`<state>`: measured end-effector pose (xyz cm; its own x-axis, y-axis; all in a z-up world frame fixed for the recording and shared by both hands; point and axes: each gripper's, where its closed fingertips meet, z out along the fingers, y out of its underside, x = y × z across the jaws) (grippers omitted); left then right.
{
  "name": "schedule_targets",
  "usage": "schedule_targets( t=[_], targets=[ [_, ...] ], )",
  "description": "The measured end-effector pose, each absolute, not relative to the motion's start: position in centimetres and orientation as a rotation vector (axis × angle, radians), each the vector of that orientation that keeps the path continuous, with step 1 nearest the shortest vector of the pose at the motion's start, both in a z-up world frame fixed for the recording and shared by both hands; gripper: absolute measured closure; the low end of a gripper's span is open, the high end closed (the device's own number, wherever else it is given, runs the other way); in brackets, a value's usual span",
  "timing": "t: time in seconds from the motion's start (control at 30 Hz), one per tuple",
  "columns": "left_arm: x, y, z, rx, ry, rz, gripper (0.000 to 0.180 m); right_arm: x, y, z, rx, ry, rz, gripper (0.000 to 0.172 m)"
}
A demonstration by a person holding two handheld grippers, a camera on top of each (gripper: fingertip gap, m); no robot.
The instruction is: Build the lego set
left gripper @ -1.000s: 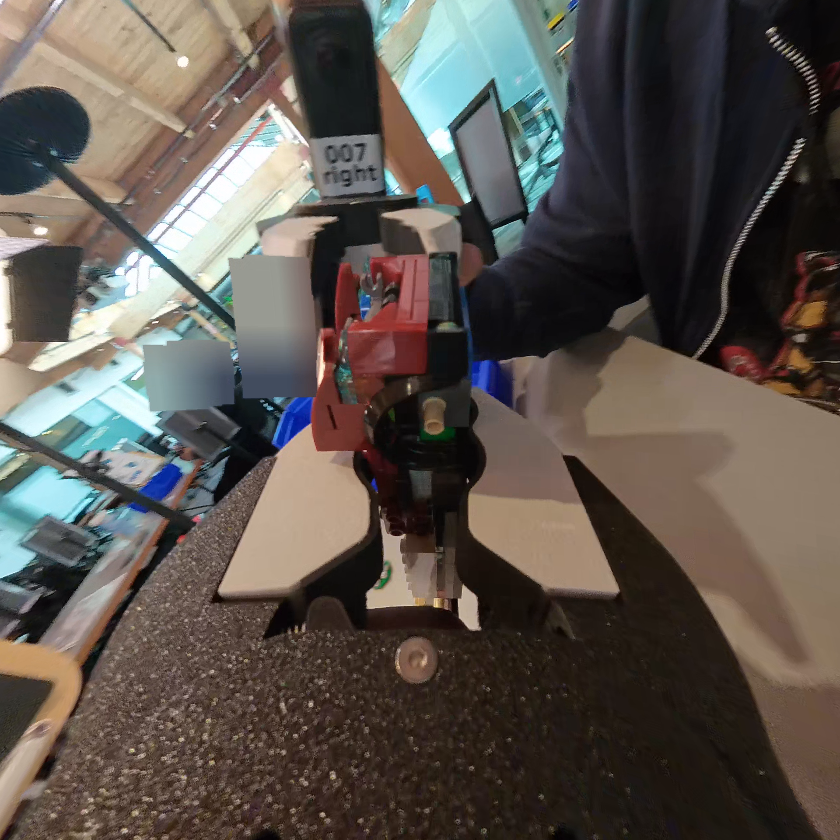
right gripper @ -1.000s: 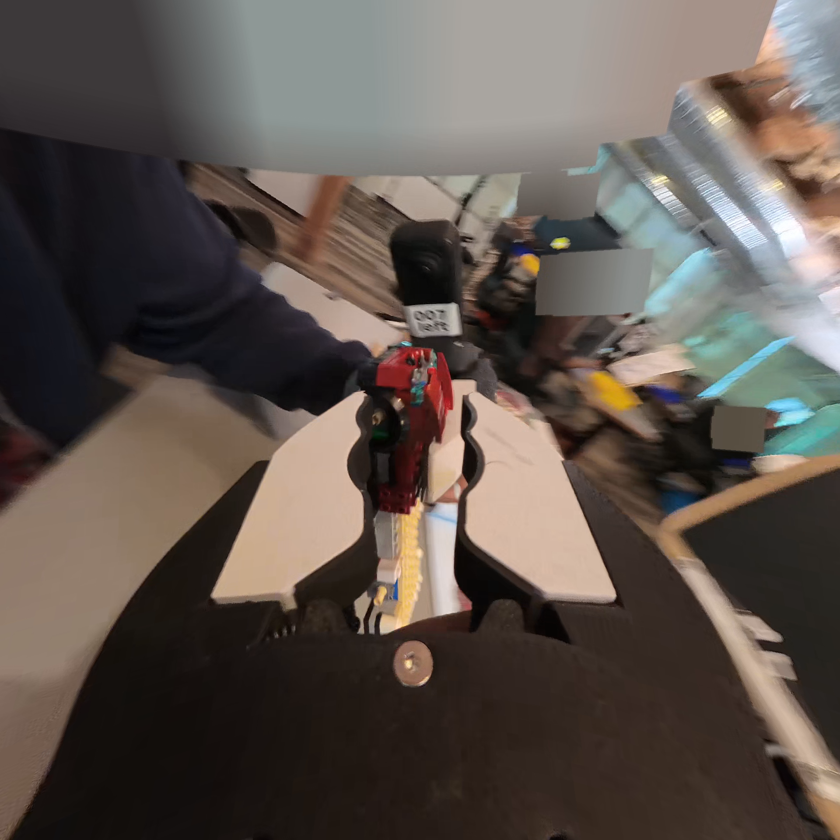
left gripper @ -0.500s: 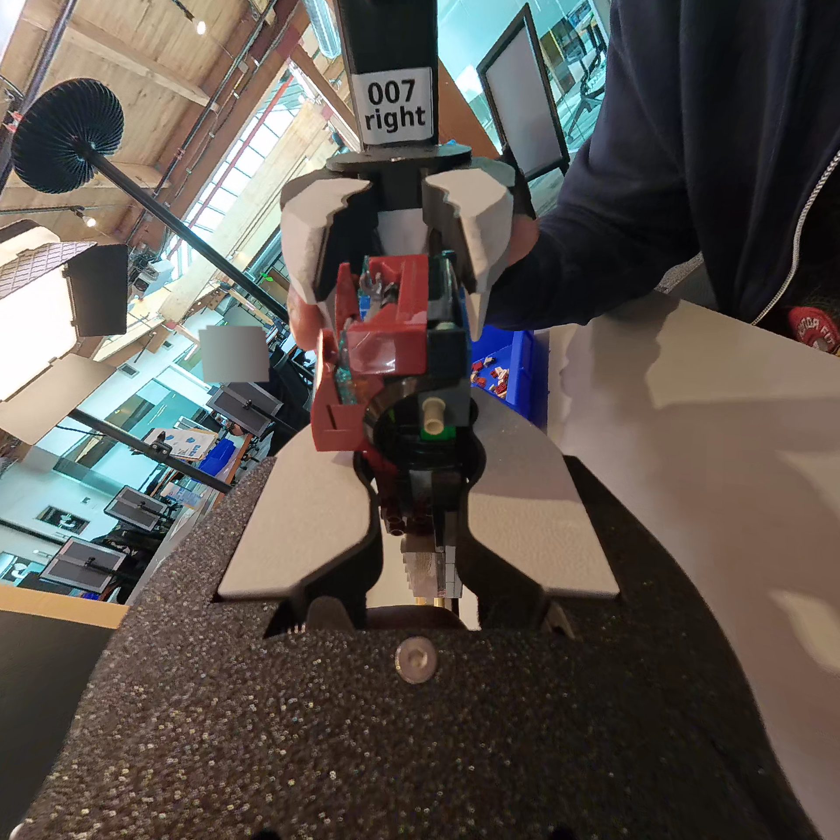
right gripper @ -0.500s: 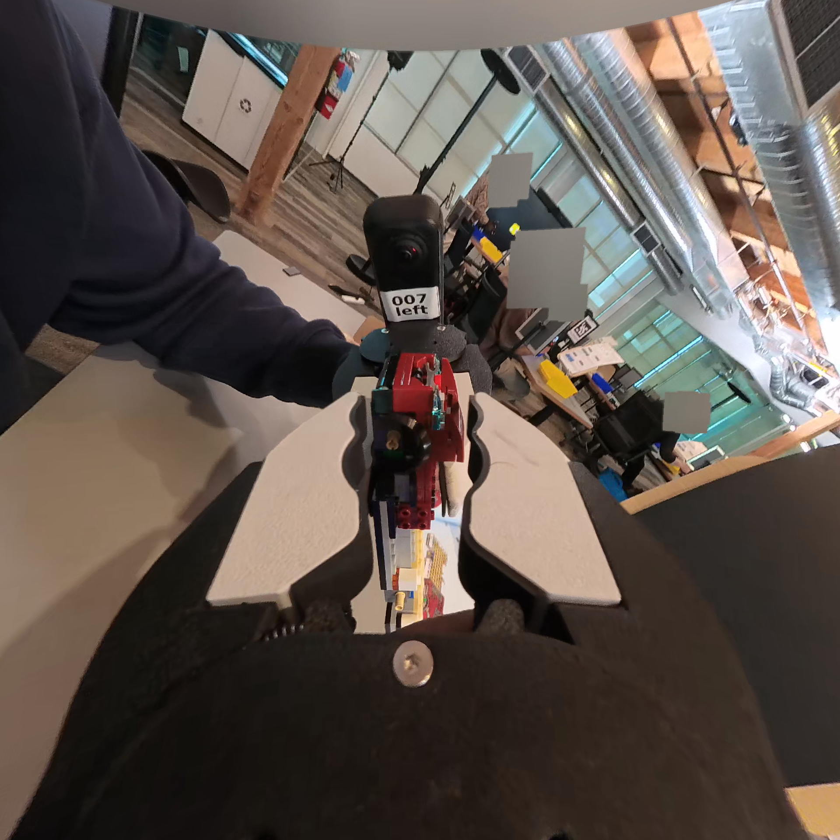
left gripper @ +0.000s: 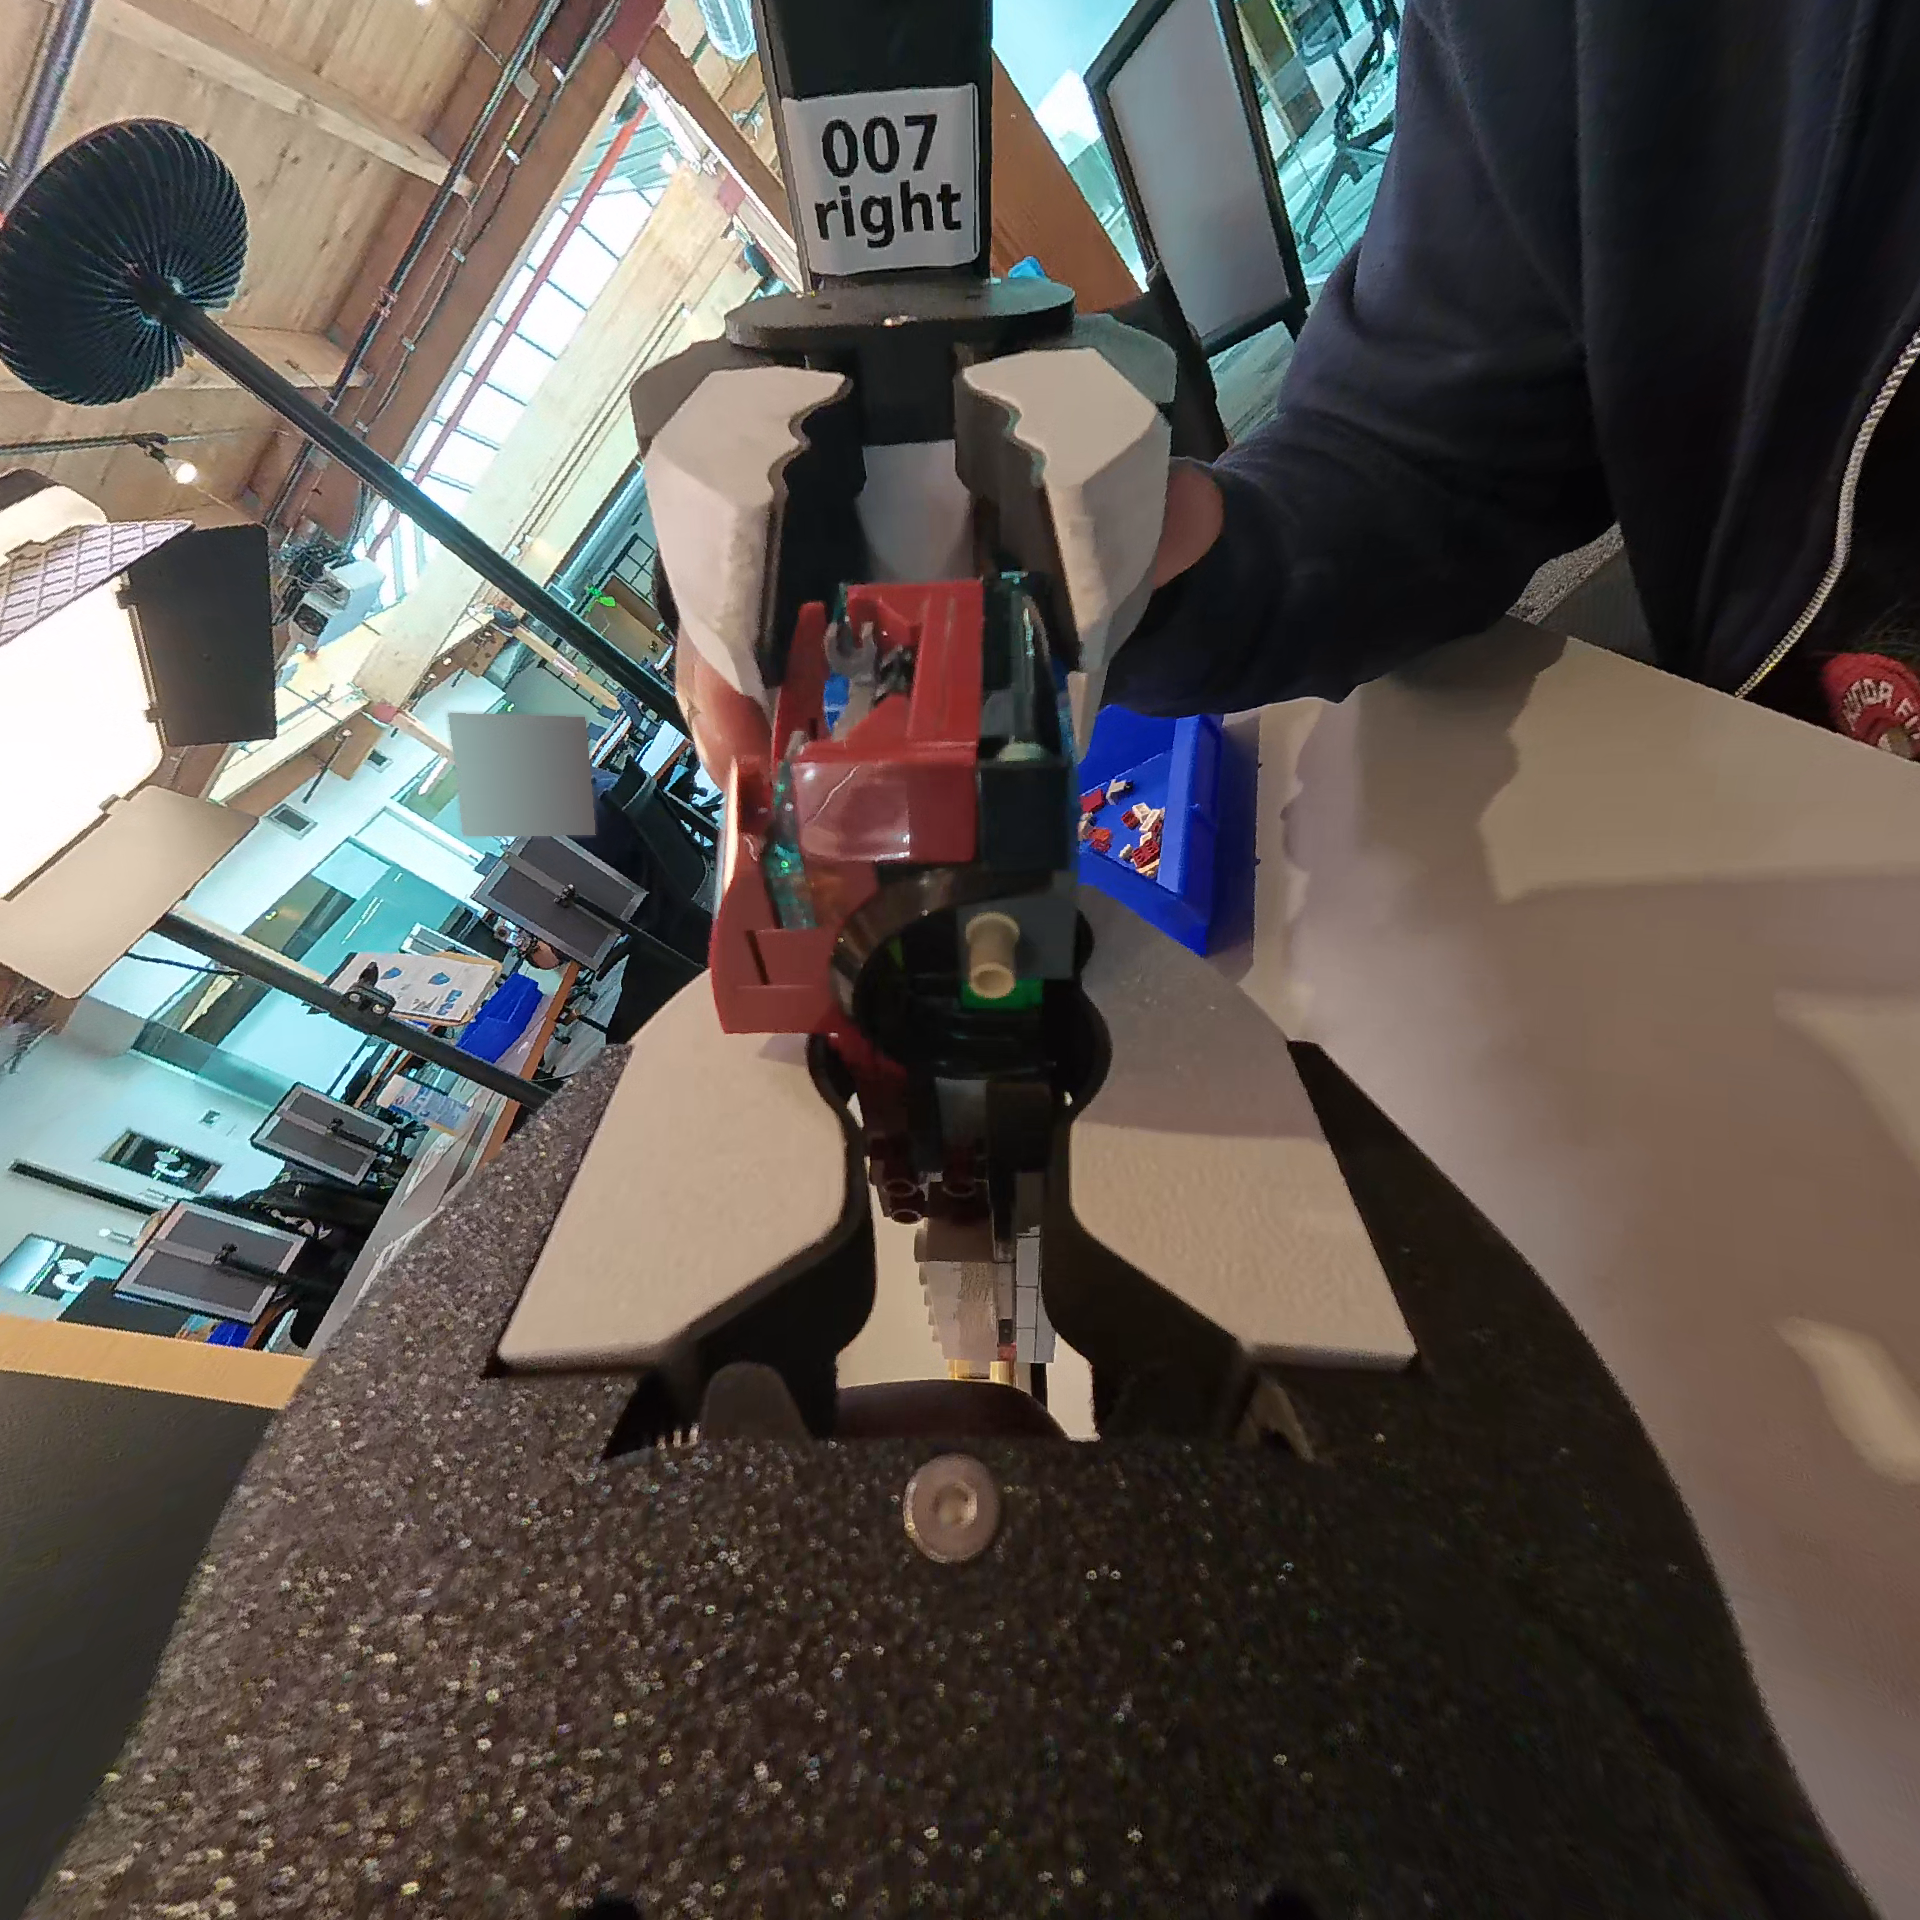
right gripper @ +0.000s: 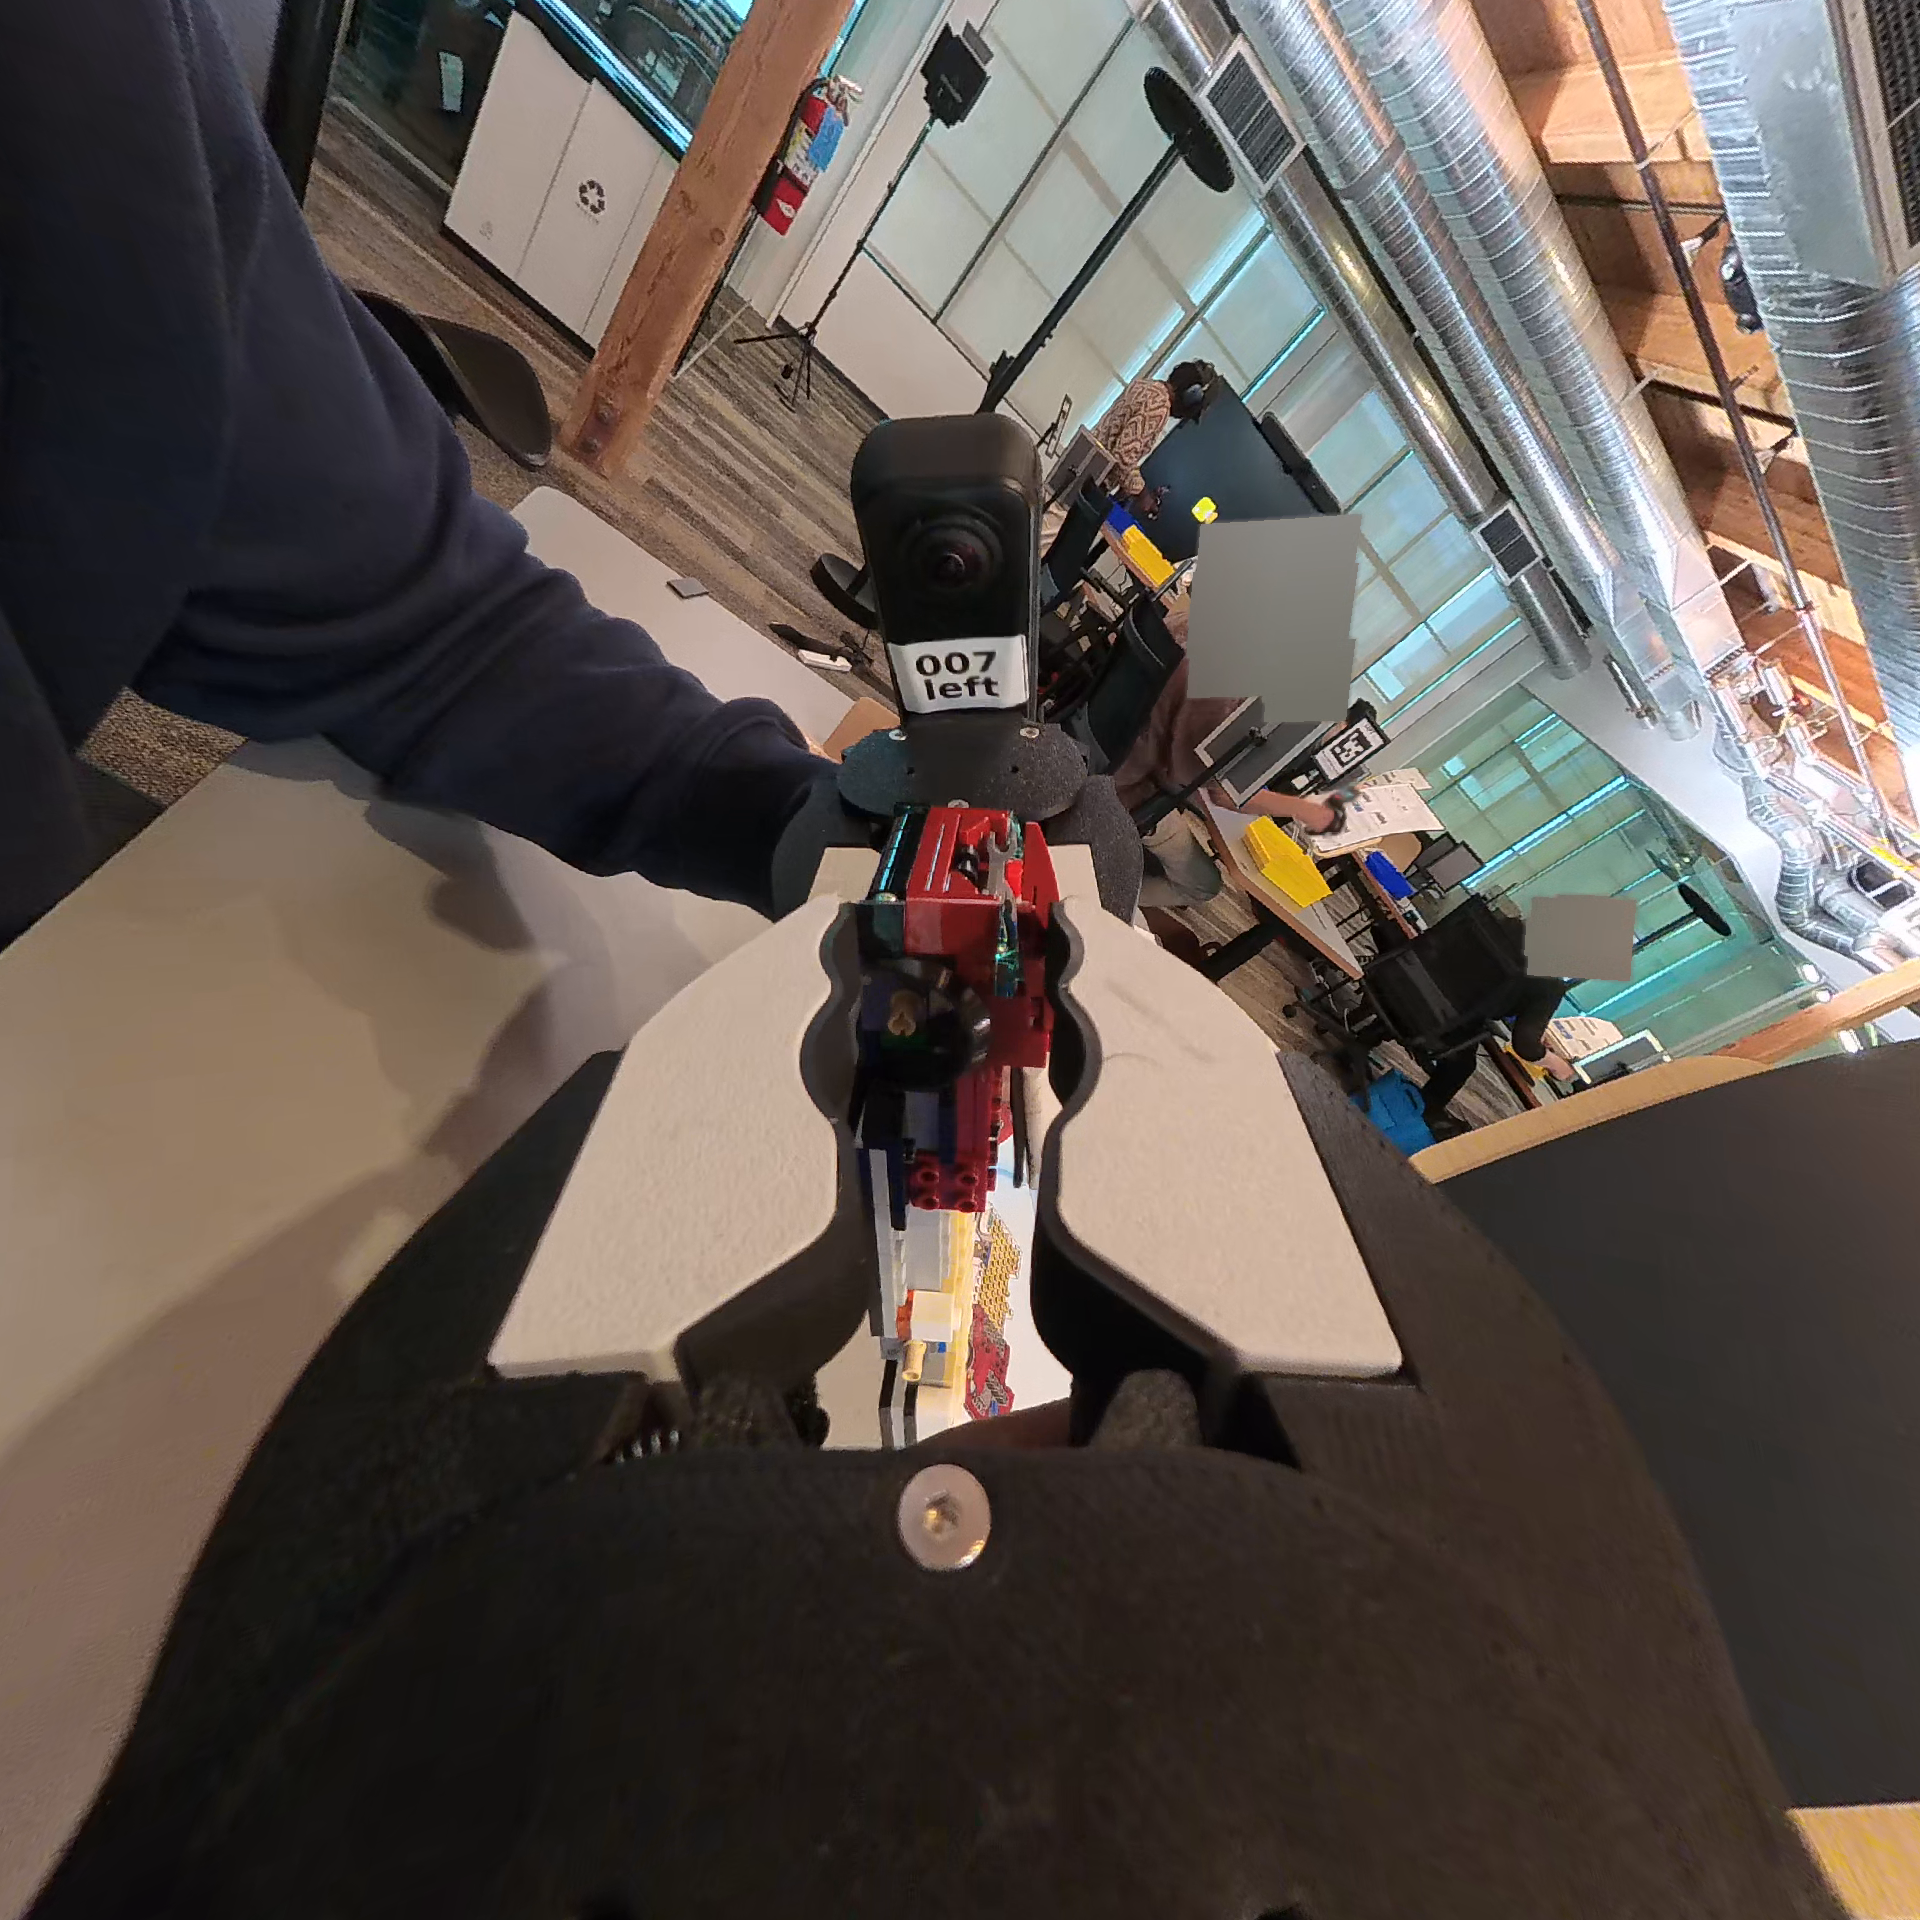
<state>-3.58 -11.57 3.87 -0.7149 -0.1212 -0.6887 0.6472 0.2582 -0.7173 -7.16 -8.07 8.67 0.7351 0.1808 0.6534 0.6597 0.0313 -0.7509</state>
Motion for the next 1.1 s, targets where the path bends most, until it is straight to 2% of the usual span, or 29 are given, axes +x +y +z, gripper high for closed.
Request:
schedule_targets(
  t=[0.8,1.1],
  targets=[
    [-3.4,-11.3,4.5,0.481,1.824,-1.459,0.146,-7.3,-8.0,9.1,-1.487,-0.693,-0.490,0.137],
    [-4.0,-11.2,4.9,0.499,1.812,-1.513,0.145,-6.7,-8.0,8.7,-1.500,-0.709,-0.523,0.126]
  ],
)
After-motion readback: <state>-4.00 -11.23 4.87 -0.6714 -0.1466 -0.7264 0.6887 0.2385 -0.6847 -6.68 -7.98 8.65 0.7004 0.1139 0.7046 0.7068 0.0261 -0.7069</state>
